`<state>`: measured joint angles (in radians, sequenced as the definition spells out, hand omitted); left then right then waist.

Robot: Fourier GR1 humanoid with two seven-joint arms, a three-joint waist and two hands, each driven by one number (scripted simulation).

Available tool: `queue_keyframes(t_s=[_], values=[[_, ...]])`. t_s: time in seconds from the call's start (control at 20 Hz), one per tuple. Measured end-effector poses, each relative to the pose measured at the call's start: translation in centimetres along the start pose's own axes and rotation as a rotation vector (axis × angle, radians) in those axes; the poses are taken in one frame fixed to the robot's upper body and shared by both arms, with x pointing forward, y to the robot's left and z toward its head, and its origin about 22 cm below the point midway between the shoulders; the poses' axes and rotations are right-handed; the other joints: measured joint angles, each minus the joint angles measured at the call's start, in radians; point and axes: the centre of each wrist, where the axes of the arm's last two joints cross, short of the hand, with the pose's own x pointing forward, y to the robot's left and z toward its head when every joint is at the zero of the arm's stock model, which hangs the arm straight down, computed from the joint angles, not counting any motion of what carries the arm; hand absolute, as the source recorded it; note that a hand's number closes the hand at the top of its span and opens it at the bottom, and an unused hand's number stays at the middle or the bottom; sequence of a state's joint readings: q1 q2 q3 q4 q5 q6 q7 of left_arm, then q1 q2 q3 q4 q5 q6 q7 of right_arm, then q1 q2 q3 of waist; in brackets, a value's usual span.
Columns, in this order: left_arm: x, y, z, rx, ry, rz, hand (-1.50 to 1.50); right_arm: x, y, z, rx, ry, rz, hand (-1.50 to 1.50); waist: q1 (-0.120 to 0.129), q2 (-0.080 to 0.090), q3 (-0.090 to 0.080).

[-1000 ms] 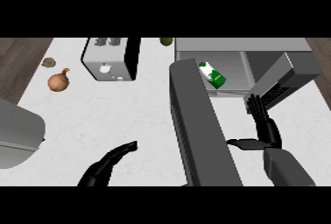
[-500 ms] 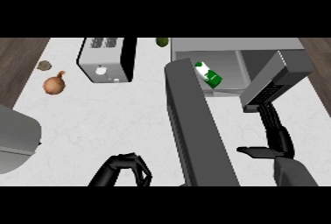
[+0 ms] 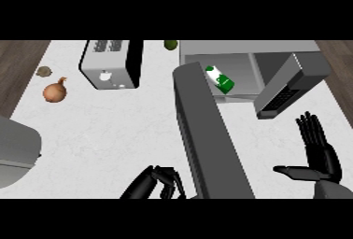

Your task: Pick up the milk, place it into the microwave and close the microwave

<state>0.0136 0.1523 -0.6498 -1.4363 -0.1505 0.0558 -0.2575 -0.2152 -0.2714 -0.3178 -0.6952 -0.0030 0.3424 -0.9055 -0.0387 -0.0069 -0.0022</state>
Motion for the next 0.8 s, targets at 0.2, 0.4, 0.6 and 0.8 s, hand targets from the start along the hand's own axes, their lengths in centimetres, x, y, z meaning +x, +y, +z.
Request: queue_keyframes(t_s=[0.2, 0.4, 0.6, 0.8], values=[[-0.3, -2.5, -2.5, -0.037, -0.007, 0.008, 1.5, 1.9, -1.2, 0.5, 0.012, -0.026, -0.015, -1.5, -0.005, 0.001, -0.001], [-0.4, -3.9, -4.8, -0.066, -0.012, -0.009, 1.5, 3.9, -1.7, 1.0, 0.039, -0.049, -0.05, -1.5, -0.014, 0.003, -0.001], [-0.2, -5.1, -6.4, -0.079, -0.015, -0.012, 1.5, 5.7, -1.5, 1.0, 0.085, -0.075, -0.081, -1.5, -0.033, 0.007, -0.002], [0.3, -5.4, -8.2, -0.071, -0.018, -0.055, 1.5, 7.5, -1.0, 0.3, 0.141, -0.099, -0.106, -1.5, -0.059, 0.011, -0.003]])
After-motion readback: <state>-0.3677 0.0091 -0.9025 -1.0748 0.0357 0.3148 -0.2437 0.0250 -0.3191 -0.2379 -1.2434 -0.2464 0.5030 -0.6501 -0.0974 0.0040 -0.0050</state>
